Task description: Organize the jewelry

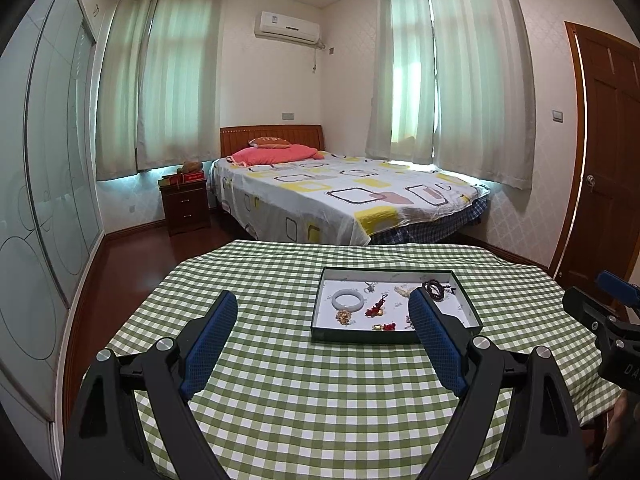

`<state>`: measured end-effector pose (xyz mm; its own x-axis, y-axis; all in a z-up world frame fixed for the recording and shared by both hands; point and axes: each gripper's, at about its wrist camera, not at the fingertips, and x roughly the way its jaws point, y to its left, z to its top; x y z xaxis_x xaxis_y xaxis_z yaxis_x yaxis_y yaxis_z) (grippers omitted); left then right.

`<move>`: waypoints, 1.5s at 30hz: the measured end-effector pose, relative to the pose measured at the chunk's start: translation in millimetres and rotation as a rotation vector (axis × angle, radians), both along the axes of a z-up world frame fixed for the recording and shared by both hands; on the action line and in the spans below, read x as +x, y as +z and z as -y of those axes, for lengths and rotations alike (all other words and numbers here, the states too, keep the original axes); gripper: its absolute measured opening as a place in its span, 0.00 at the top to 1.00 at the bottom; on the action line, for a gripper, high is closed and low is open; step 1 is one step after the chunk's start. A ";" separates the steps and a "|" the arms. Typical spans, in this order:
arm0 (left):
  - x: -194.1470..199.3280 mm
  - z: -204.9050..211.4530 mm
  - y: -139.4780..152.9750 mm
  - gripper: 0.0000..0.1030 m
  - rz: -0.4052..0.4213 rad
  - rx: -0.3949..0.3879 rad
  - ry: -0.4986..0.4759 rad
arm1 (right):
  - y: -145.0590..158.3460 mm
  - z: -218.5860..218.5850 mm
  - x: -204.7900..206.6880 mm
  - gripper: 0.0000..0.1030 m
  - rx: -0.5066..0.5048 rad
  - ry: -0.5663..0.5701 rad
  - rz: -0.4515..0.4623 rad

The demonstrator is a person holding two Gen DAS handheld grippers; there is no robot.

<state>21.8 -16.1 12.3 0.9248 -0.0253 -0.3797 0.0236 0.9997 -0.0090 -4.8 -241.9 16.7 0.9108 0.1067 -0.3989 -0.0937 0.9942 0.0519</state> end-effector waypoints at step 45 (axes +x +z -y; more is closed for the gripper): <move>2.3 -4.0 -2.0 0.18 -0.012 -0.009 0.007 | -3.5 -2.7 3.1 0.12 0.001 0.001 -0.001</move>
<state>24.1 -12.1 10.3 0.9203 -0.0224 -0.3906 0.0167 0.9997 -0.0178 -1.8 -239.2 13.2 0.9104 0.1082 -0.3995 -0.0948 0.9941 0.0531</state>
